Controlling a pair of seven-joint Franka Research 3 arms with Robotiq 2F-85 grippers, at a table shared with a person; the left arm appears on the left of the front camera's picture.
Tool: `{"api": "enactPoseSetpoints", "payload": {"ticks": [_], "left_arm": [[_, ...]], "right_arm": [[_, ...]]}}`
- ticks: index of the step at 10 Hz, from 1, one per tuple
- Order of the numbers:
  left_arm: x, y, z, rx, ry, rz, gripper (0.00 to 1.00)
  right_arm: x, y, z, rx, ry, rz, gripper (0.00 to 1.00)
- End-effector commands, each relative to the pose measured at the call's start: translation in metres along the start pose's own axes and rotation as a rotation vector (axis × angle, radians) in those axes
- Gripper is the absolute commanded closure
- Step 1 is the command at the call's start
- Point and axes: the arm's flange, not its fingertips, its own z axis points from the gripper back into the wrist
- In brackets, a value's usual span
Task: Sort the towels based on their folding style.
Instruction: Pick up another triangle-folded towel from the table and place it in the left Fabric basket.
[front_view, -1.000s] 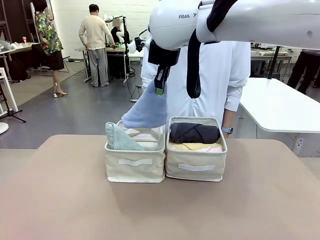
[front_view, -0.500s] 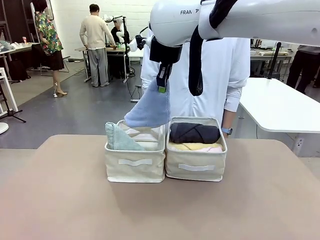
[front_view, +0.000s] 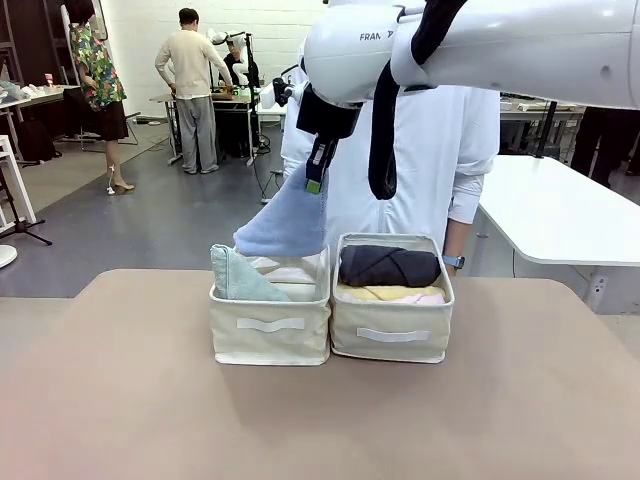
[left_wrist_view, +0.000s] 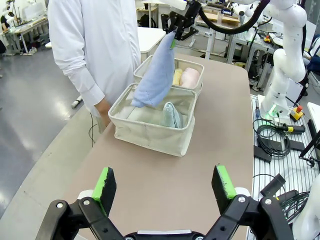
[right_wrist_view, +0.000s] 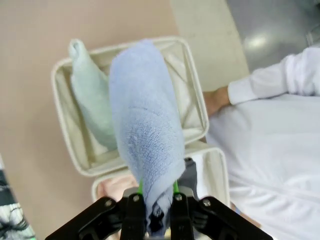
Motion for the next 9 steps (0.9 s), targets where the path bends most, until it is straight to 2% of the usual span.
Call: {"api": "enactPoseSetpoints", "payload": {"ticks": [1,2,4,9], "left_arm": [[0.0,0.0,0.002,0.003,-0.013,-0.011,0.0],[0.0,0.0,0.002,0.003,-0.013,-0.011,0.0],[0.0,0.0,0.002,0.003,-0.013,-0.011,0.0],[0.0,0.0,0.002,0.003,-0.013,-0.011,0.0]], "right_arm": [[-0.004,-0.016,-0.007,0.003,-0.079,-0.008,0.85],[-0.008,-0.024,-0.017,0.005,-0.092,-0.019,0.85],[-0.015,-0.028,-0.045,0.058,-0.058,-0.031,0.85],[-0.034,-0.011,-0.109,0.164,0.019,-0.027,0.85]]}}
